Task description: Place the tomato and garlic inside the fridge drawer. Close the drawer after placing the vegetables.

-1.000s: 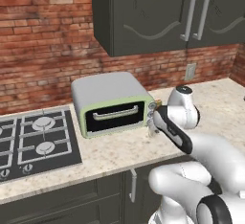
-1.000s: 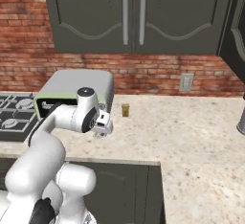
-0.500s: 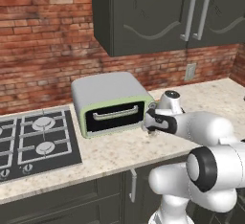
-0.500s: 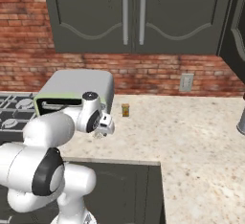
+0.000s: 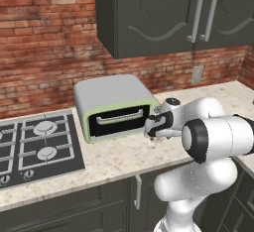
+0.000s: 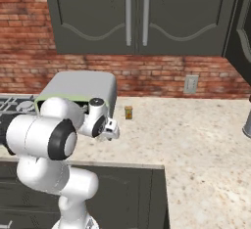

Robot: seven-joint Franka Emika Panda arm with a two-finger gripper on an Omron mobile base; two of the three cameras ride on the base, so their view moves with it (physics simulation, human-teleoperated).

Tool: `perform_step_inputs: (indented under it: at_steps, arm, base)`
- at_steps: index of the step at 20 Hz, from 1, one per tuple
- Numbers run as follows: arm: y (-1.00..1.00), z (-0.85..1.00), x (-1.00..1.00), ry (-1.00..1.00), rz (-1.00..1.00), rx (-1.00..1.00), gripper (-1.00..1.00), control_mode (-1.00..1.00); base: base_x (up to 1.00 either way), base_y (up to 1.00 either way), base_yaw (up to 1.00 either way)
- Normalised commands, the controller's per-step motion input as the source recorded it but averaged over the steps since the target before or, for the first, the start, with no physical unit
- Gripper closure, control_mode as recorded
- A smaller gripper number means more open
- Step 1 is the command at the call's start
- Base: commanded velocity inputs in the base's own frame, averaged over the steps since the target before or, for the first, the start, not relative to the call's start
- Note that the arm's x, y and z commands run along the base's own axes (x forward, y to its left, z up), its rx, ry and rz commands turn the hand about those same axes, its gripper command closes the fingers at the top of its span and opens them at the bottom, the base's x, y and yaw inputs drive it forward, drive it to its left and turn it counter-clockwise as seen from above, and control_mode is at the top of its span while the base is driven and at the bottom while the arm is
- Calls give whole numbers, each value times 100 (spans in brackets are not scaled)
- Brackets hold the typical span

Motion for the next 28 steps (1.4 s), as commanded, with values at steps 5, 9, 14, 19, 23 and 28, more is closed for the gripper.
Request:
perform_step_inputs:
  at_steps: [5, 9, 14, 19, 23, 28]
  arm:
    - [0, -32, 18, 0, 0, 0, -100, -100]
    - [11, -33, -2, 0, 0, -1, 100, -100]
    - [5, 33, -62, 0, 0, 0, 100, -100]
    - [0, 100, -93, -6, 1, -4, 100, -100]
    - [0, 100, -84, 0, 7, -6, 100, -100]
    - [15, 99, -90, 0, 5, -3, 100, -100]
  base:
    - [0, 0, 0]
    - [0, 0, 0]
    - [0, 0, 0]
    - [0, 0, 0]
    - [0, 0, 0]
    - [0, 0, 0]
